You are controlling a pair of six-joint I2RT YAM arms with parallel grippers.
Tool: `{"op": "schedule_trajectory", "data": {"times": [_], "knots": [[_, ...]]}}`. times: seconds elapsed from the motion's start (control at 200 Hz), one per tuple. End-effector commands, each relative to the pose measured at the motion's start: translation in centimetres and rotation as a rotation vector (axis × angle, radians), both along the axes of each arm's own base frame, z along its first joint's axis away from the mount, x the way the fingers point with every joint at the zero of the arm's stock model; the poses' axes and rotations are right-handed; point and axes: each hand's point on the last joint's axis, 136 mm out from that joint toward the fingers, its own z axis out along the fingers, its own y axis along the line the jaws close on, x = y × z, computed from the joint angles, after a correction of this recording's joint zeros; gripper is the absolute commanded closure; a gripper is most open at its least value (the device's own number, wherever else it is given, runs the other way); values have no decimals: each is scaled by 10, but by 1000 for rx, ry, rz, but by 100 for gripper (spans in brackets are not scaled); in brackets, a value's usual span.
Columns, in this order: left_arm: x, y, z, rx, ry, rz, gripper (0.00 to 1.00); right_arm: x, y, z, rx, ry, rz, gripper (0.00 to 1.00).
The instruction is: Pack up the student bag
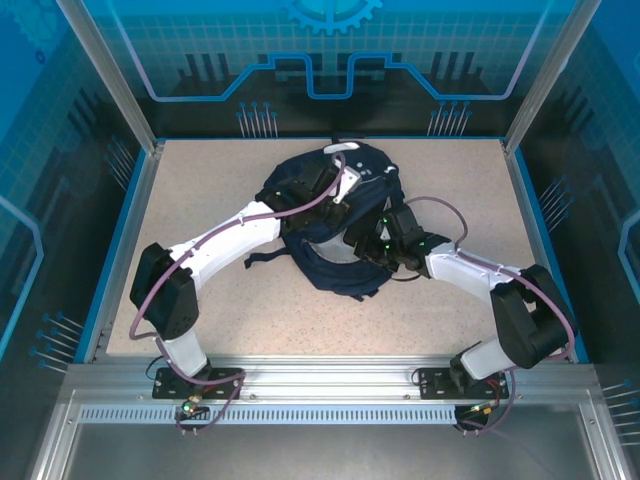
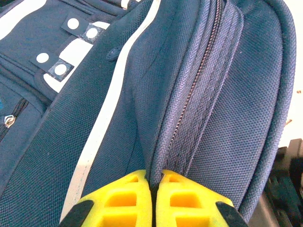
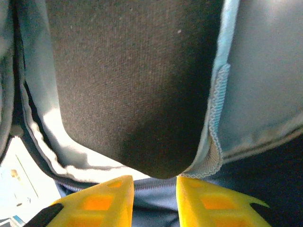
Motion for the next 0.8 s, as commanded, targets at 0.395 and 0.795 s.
{"op": "schedule_trajectory", "data": {"times": [0.395,0.795], "knots": [[-6,-6,32,-90,-24,-16,100,84,-16,57,93,-320,-82,69],[-8,-14,36,-147,2,-23,100,134,2,57,212,-366,-85,75]]}}
